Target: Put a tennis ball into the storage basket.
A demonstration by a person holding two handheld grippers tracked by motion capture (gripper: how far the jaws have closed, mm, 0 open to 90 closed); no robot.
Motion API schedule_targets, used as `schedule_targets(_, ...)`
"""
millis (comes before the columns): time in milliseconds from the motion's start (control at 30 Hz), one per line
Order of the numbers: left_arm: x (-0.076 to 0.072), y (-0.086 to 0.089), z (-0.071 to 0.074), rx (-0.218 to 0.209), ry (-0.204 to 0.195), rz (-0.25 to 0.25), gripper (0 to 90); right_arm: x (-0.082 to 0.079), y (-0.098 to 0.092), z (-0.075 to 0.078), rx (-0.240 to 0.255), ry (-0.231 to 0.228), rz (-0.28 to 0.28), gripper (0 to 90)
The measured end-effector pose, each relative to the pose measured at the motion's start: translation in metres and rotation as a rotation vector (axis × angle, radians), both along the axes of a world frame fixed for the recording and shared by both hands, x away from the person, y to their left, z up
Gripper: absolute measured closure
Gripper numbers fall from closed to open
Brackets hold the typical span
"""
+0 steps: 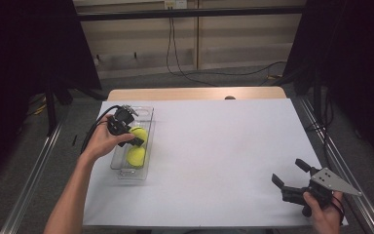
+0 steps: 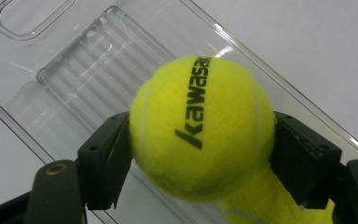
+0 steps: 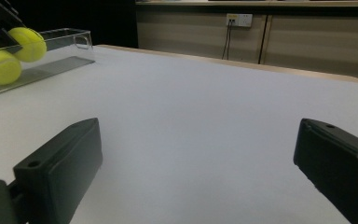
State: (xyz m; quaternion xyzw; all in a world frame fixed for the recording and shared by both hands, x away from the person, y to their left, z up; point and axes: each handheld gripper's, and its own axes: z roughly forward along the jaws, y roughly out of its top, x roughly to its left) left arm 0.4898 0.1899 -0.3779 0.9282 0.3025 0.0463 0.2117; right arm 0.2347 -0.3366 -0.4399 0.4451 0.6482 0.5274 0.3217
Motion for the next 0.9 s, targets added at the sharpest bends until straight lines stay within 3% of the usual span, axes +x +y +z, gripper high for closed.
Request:
schedule_targets(333,0.0035,-0.0021,-0.0086,0.012,0.024,0.0,26.3,-0.0002,-0.001,-0.0001,-0.007,-0.002,0.002,0.7)
schedule_targets(500,0.0033,-0.0014,-0.007,-0.024,0.024,0.01,31.1,-0.0004,-0.001,-0.0001,-0.006,-0.002,0.001,0.7)
schedule_targets(700,0.0039,0.0007,-0.0078,-0.023,0.034,0.007,29.4,-0.0006,-0.001,0.0001,-0.007,-0.005,0.003,0.7)
schedule_targets(900,0.0031,0.0042,-0.0038,-0.065,0.029,0.017,26.3,-0.0006,-0.0011,0.0,-0.006,-0.004,0.001,0.7)
